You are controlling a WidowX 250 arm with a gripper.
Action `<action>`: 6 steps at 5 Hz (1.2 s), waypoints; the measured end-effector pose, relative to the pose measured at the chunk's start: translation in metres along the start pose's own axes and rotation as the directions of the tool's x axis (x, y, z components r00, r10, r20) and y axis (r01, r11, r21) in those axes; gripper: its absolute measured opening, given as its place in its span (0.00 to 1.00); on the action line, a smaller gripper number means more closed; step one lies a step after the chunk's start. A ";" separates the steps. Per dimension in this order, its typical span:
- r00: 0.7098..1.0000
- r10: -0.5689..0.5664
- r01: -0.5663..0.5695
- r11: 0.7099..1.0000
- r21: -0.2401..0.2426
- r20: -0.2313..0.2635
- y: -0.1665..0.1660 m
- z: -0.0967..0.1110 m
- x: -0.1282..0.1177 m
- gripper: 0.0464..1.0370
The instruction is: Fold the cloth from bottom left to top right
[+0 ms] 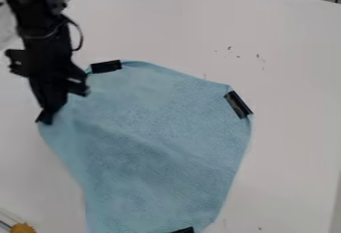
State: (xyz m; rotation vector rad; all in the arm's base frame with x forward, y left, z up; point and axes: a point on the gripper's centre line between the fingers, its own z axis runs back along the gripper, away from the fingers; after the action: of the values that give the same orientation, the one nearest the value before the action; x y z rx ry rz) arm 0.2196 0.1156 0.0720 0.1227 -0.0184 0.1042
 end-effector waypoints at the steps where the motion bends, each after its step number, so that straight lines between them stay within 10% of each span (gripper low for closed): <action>1: 0.997 -0.071 0.071 0.997 -0.044 0.002 -0.029 -0.008 0.025 0.02; 5: 0.980 -0.187 0.196 0.955 -0.224 0.061 -0.079 -0.058 0.078 0.04; 6: 0.978 -0.199 0.209 0.952 -0.223 0.066 -0.082 -0.058 0.082 0.21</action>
State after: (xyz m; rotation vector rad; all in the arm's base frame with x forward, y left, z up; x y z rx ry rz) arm 0.3099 0.0506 0.0070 -0.1048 -0.0602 -0.1080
